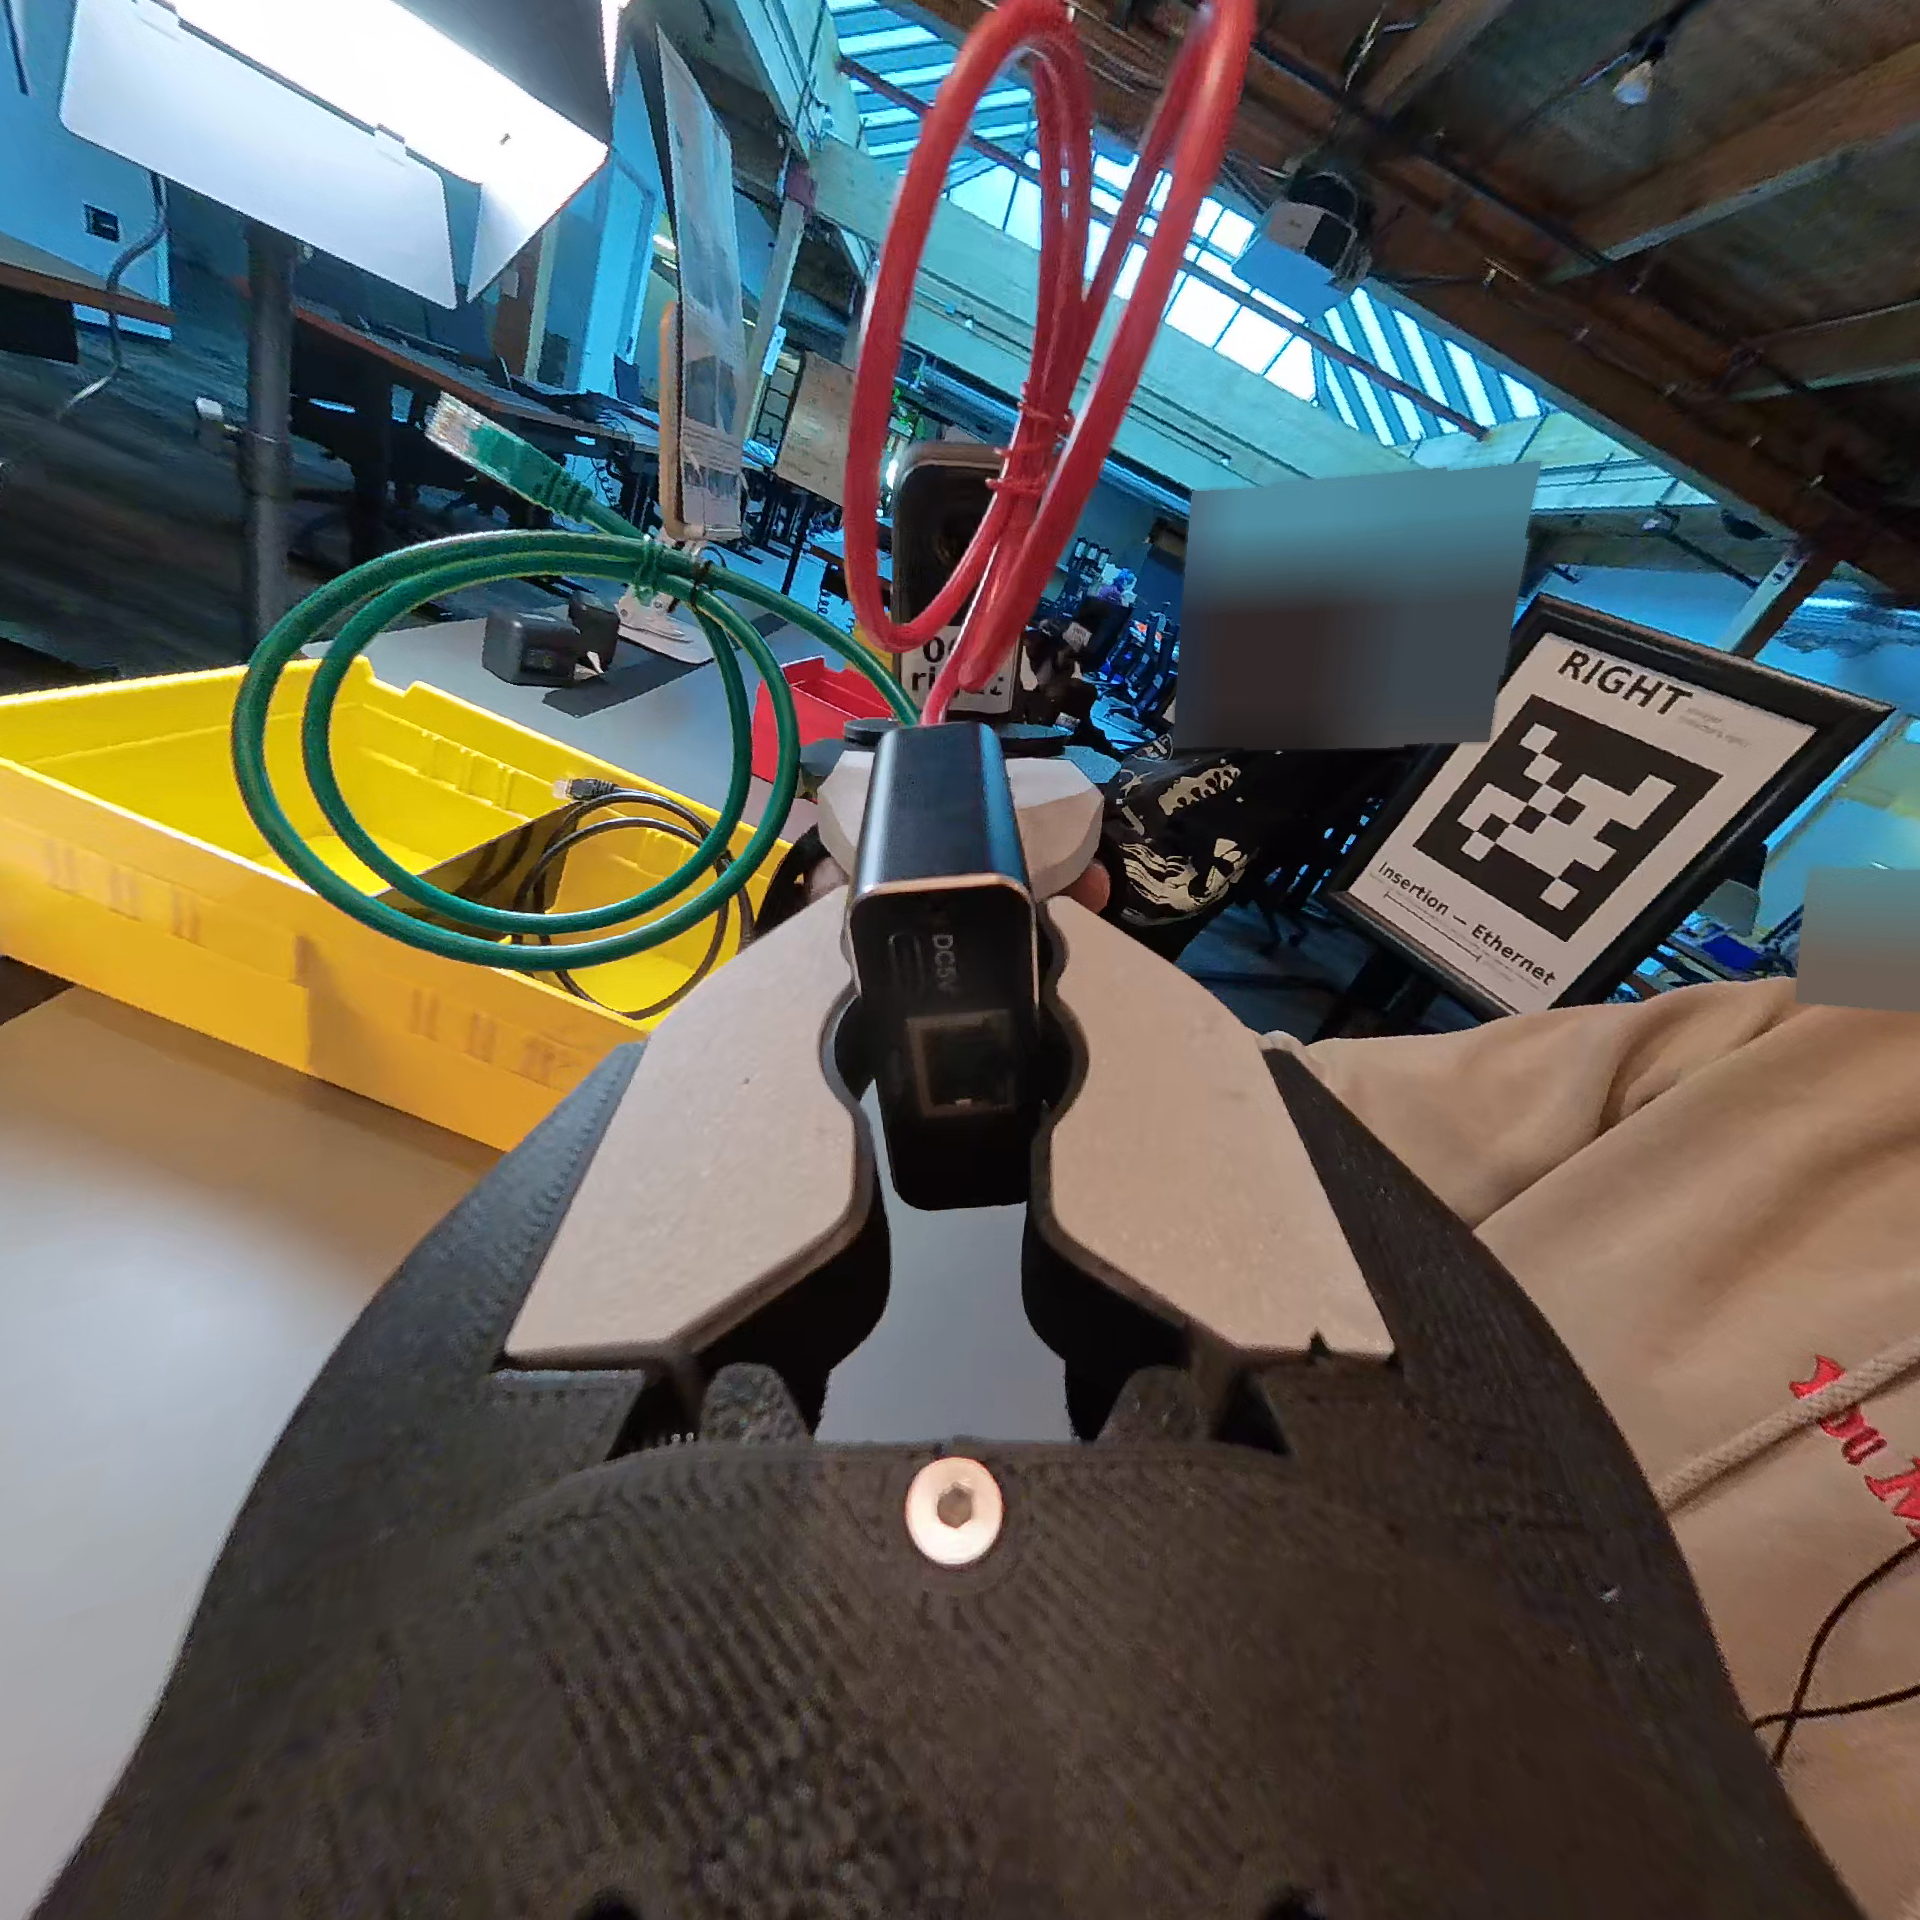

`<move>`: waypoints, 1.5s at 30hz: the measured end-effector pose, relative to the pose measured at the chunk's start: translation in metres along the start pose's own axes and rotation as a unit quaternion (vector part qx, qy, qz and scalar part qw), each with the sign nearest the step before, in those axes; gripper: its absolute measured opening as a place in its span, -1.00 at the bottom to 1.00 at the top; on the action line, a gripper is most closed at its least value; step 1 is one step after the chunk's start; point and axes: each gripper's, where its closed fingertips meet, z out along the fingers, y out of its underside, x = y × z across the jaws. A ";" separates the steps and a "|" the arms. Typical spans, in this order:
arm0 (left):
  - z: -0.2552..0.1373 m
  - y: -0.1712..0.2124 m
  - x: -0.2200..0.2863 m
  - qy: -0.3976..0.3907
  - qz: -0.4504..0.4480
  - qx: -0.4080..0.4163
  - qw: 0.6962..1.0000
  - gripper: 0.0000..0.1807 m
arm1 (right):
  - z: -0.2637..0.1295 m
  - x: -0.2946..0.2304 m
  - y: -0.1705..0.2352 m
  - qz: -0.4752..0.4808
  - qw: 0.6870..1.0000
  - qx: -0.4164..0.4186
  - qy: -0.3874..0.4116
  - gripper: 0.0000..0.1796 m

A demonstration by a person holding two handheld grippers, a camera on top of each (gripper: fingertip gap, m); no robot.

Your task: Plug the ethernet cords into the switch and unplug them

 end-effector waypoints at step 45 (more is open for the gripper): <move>-0.082 -0.047 -0.053 -0.107 -0.085 0.110 0.985 -0.71 | -0.141 0.071 0.024 0.084 0.956 -0.177 0.219 -0.84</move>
